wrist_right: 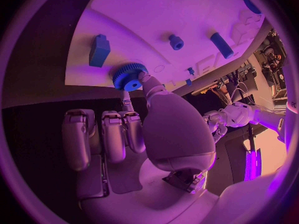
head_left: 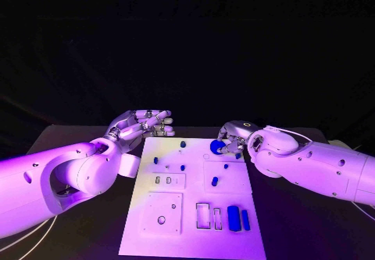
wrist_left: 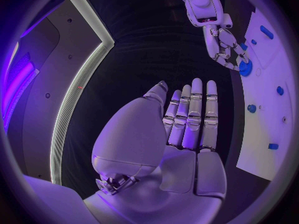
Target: Assemble the parts on the task board
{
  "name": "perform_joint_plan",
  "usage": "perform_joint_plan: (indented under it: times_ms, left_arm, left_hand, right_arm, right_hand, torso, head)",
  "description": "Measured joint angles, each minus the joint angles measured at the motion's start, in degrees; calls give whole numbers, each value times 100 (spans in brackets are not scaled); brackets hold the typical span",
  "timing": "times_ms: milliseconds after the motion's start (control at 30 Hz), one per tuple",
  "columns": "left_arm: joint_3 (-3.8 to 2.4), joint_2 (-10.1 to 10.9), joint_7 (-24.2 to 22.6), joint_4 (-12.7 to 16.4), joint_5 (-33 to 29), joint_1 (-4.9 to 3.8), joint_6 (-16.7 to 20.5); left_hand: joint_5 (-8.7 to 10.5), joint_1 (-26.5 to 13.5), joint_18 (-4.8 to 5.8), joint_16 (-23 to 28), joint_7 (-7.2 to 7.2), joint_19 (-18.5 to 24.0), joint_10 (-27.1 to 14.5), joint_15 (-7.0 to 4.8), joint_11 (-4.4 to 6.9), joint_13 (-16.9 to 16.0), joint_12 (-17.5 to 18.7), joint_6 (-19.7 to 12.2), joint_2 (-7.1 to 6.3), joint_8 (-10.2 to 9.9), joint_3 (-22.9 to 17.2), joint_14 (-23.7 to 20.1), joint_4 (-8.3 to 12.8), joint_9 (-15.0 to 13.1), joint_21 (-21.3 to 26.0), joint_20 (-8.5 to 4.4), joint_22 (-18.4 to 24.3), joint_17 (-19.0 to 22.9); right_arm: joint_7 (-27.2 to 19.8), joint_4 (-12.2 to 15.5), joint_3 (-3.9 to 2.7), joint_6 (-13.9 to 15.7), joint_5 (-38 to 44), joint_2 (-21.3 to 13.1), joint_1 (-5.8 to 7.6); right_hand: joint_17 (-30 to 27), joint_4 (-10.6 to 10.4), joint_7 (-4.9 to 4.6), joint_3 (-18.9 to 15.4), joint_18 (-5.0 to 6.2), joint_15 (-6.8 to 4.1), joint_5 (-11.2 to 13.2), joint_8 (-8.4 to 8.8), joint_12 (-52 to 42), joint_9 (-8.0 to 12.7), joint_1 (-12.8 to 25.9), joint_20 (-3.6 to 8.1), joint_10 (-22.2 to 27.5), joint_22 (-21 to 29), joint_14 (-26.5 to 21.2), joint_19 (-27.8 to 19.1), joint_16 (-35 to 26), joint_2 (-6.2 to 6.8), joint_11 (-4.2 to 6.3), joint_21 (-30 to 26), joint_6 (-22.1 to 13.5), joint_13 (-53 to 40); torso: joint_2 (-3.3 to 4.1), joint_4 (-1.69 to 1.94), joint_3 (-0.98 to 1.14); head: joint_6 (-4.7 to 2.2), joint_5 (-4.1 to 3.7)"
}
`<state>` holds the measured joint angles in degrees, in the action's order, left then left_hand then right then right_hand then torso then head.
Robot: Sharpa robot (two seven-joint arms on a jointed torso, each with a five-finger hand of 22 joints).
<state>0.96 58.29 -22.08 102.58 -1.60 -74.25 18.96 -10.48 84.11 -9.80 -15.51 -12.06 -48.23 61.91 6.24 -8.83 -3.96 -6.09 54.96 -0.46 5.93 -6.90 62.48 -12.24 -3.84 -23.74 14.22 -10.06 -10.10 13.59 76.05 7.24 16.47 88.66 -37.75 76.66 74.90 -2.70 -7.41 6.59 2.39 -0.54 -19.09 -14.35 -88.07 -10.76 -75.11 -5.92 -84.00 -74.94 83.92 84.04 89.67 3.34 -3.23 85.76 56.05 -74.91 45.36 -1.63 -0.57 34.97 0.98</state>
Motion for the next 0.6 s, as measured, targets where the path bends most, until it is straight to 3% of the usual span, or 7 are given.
perform_joint_plan:
  times_ms: [167, 400, 600]
  left_arm:
    - [0, 1, 5, 0, 0, 0, 0]
    - [0, -1, 10, -2, 0, 0, -2]
    - [0, -8, 12, -10, 0, 0, -3]
  left_hand:
    - [0, 0, 0, 0, 0, 0, 0, 0, 0, 0, 0, 0, 0, 0, 0, 0, 0, 0, 0, 0, 0, 0]
    - [0, 0, 0, 0, 0, 0, 0, 0, 0, 0, 0, 0, 0, 0, 0, 0, 0, 0, -22, 0, 0, 1]
    - [0, 0, 0, 0, 0, 0, 0, 0, 0, 0, 0, 0, 0, 0, 0, 0, 0, 0, -22, 0, 0, 1]
  right_arm:
    - [48, 146, -1, 219, 131, -22, -3]
    - [131, 626, -8, 459, 292, -59, -5]
    - [208, 806, -11, 603, 496, 193, -5]
  right_hand:
    - [0, 0, 9, 0, 0, 0, 0, 2, 0, -7, 30, 0, 0, 0, 0, 0, 0, 30, 0, 25, 30, 0]
    - [4, -16, 0, 16, 1, 0, -22, 3, 0, -7, 62, 21, 0, 1, 0, -22, 0, 62, 0, 25, 42, 0]
    - [4, -17, 0, 16, 2, 1, -22, 9, 0, -6, 62, 21, 0, 1, 0, -22, 0, 62, 0, 24, 42, 0]
  torso:
    - [0, 0, 1]
    - [0, 0, 2]
    - [3, 7, 1]
  head:
    - [-10, 9]
    - [-25, 71]
    - [-27, 106]
